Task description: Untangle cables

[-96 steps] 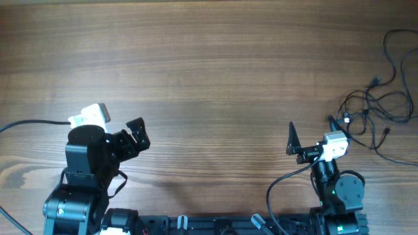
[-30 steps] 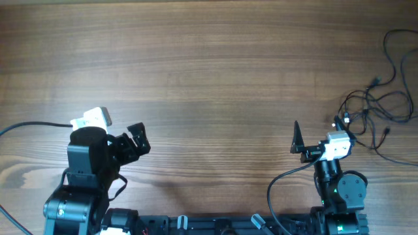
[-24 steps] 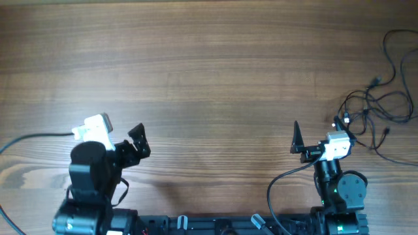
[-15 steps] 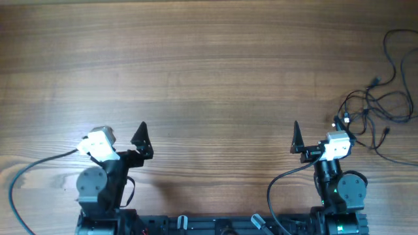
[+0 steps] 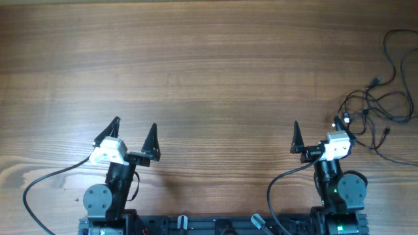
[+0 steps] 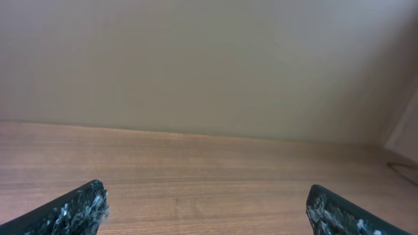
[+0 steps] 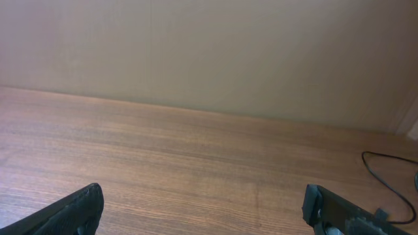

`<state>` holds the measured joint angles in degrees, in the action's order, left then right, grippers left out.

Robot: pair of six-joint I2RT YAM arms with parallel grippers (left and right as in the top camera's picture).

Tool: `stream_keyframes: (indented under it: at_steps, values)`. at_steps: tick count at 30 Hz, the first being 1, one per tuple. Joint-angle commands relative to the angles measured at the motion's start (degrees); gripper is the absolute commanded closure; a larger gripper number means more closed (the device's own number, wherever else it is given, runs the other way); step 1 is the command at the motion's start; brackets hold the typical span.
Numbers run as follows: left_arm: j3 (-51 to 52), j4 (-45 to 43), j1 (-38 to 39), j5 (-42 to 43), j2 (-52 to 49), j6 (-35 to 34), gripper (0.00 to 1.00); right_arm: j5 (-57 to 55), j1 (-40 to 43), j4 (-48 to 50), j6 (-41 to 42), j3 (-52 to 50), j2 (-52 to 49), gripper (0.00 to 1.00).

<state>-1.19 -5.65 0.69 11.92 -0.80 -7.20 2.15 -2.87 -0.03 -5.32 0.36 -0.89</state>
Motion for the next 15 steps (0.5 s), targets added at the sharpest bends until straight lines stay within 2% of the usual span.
stream_keyframes:
  at_steps: [1,4,15]
  values:
    - [0.9,-1.4,1.9,1.1,0.6,7.0,0.0,0.9,0.3,0.1,-0.6,-0.1,0.7,0.0]
    - [0.9,-1.4,2.7,1.2,0.6,8.3,0.0,0.9,0.3,0.1,-0.6,-0.1,0.7,0.0]
    - [0.9,9.8,2.8,-6.7,0.6,8.5,0.0,0.9,0.3,0.1,-0.6,-0.1,0.7,0.0]
